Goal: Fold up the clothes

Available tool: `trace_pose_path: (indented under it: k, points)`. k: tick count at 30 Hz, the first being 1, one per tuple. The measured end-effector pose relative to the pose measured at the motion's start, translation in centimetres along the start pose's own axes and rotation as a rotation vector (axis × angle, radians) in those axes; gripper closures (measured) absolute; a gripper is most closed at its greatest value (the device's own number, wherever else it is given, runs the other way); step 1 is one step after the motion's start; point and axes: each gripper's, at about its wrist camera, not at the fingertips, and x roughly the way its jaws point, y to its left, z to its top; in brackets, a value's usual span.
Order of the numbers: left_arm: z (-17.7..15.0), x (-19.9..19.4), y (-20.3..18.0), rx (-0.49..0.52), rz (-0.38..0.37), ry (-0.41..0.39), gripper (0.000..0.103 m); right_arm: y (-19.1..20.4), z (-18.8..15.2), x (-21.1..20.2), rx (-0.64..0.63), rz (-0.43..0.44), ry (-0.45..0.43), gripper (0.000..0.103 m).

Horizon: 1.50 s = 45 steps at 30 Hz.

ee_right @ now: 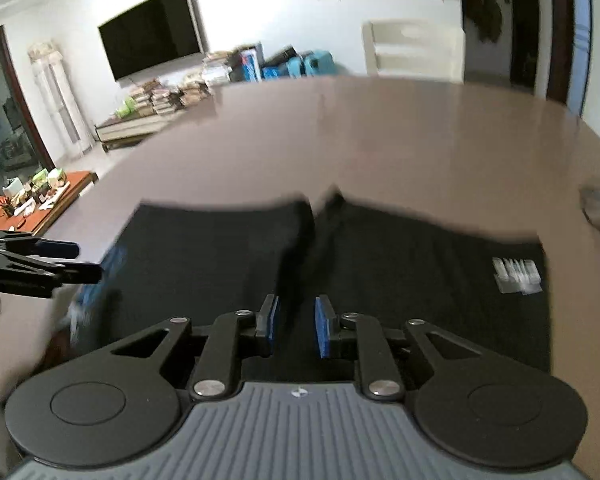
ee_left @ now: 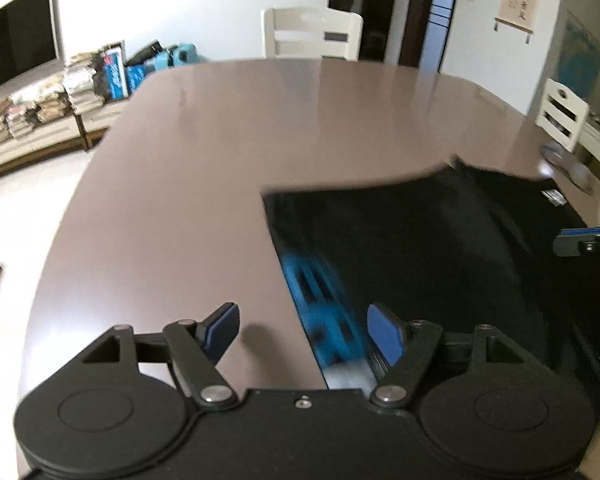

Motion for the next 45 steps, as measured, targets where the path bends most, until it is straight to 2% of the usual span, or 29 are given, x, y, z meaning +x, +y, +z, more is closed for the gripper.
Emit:
trace_pose_path:
  k: [2,6,7,10,12,17,19,21,22,24,27,31,34,36,39,41,43,45]
  points:
    - [-1.6,-1.7,-1.6,0.026,-0.012,-0.005,0.033,-0.2,-1.6,-1.2,0.01,-0.005,0.027,0.083]
    - [-2.9,-2.7,-4.9,0.062,-0.142,-0.01,0.033,-0.2,-4.1,-3.0,0.024,0.003,0.058,0.083]
    - [-3.1,-2.4,-5.9,0.099,-0.149,-0.003,0.033,-0.2,-4.4,-3.3,0.024,0.014,0.065,0.083]
    - [-4.2,-1.6,-8.2,0.221,-0.098,0.014,0.031,-0.1,-5.2,-3.8,0.004,0.002,0.077,0.083]
    - [-4.7,-1.7,-8.5,0.24,-0.09,0.014,0.028,-0.3,-5.5,-3.8,0.013,-0.011,0.084,0.083]
    - [-4.8,-1.8,-7.3,0.223,-0.064,0.03,0.024,-1.2,-5.9,-4.3,0.005,-0.099,0.067,0.083]
    - [-4.9,-2.1,-6.8,0.198,-0.046,0.037,0.016,-1.7,-6.1,-4.3,-0.013,-0.146,0.054,0.087]
    - [-5.1,-2.5,-6.4,0.189,-0.031,0.039,0.014,-2.1,-6.3,-4.3,-0.023,-0.179,0.043,0.087]
    - [-5.1,-2.6,-6.2,0.178,-0.024,0.047,0.01,-2.2,-6.2,-4.3,-0.009,-0.177,0.046,0.086]
    - [-5.0,-2.8,-5.9,0.157,-0.01,0.062,0.01,-2.6,-6.0,-4.6,0.03,-0.174,0.062,0.083]
    - [-4.9,-3.3,-5.7,0.159,0.036,0.055,0.015,-2.9,-5.9,-5.5,0.066,-0.178,0.024,0.082]
    - [-4.1,-4.7,-5.7,0.11,-0.025,-0.03,0.015,-2.8,-5.9,-6.3,0.068,-0.169,-0.002,0.076]
    - [-3.4,-4.3,-7.0,0.132,-0.051,-0.069,0.015,-2.1,-6.0,-5.8,0.018,-0.16,0.022,0.074]
    - [-3.3,-3.3,-8.2,0.171,-0.061,-0.068,0.015,-1.9,-6.1,-5.5,0.002,-0.175,0.032,0.074]
    - [-3.7,-1.7,-8.8,0.211,-0.022,-0.007,0.012,-2.2,-6.6,-5.2,0.01,-0.171,0.07,0.07]
    - [-4.0,-1.4,-7.9,0.186,-0.004,-0.005,0.007,-2.2,-6.6,-5.2,0.013,-0.166,0.087,0.067]
    - [-3.9,-1.3,-6.9,0.164,0.016,0.002,0.0,-1.7,-6.7,-5.4,-0.025,-0.142,0.128,0.058]
    - [-3.8,-1.1,-5.7,0.126,0.021,0.01,0.0,-0.9,-7.0,-5.4,-0.089,-0.146,0.151,0.057]
